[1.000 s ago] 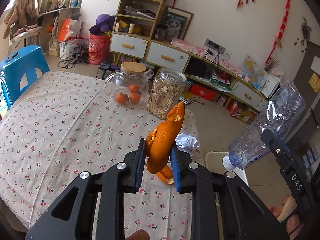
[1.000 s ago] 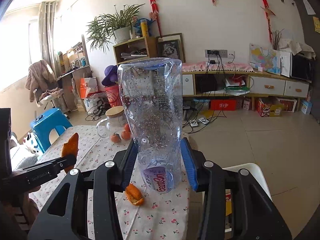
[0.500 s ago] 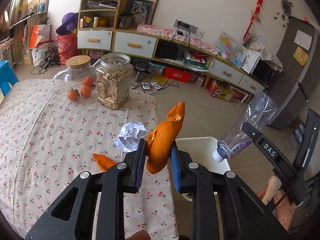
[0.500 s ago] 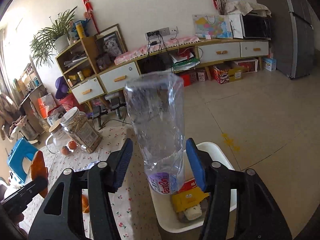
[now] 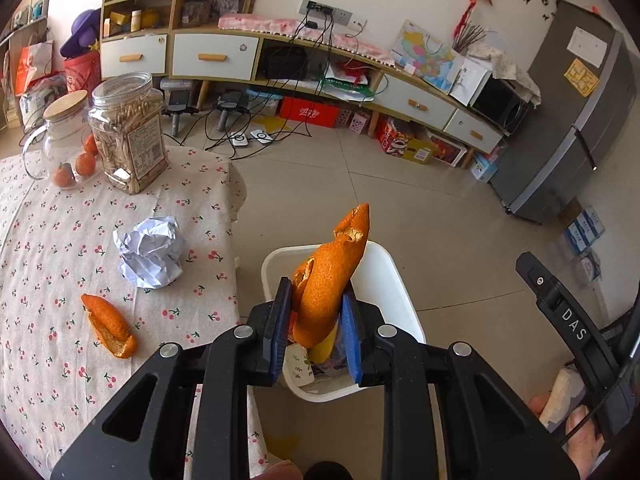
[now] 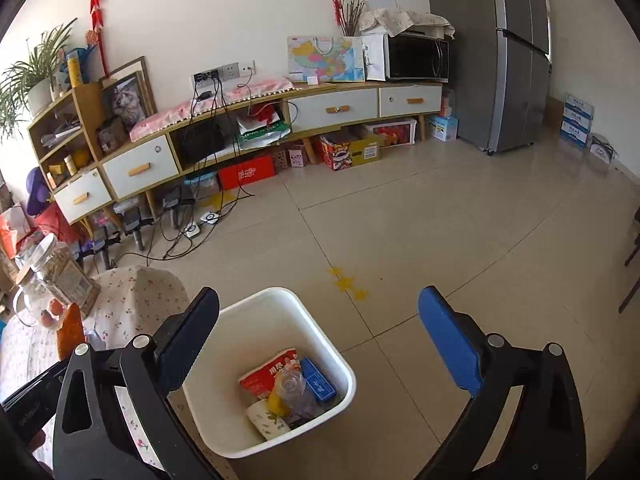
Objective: Collect trash
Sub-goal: 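Lower the orange peel into the bin and open the left tool, then move both tools back over the table toward the remaining peel and foil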
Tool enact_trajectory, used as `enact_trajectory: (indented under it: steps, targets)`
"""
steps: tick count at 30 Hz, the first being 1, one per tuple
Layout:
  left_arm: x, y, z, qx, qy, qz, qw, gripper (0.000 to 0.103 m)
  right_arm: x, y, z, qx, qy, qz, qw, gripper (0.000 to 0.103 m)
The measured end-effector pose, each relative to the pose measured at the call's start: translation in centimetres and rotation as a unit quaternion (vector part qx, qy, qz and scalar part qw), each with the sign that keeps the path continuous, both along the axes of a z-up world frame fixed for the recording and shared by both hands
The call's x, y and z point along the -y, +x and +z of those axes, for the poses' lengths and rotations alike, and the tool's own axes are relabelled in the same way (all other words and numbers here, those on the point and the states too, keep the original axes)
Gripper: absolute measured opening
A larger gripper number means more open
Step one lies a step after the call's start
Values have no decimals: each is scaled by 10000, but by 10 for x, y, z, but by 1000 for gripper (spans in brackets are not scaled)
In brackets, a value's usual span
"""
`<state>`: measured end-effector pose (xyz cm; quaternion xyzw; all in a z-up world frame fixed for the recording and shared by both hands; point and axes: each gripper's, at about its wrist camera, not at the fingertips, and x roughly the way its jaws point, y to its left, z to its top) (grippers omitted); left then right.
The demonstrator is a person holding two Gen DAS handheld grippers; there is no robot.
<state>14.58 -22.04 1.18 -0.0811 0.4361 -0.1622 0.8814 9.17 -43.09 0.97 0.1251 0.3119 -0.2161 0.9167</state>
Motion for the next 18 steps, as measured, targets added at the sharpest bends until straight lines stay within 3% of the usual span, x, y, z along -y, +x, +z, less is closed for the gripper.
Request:
enact_trajectory:
  steps: [11, 13, 15, 18]
  targets:
    - [38, 9, -37, -255, 32, -192, 9995, 27, 10, -14, -3, -239, -335, -258, 9988, 96]
    - [43, 14, -43, -330, 95, -232, 9991, 33, 11, -15, -3, -226, -355, -301, 9987, 96]
    - [44, 15, -44, -268, 213, -112, 9994, 53, 9, -18, -2, -170, -394, -335, 9985, 96]
    - [42, 13, -42, -160, 324, -26, 9993, 61, 1, -20, 1, -62, -556, -381, 9977, 96]
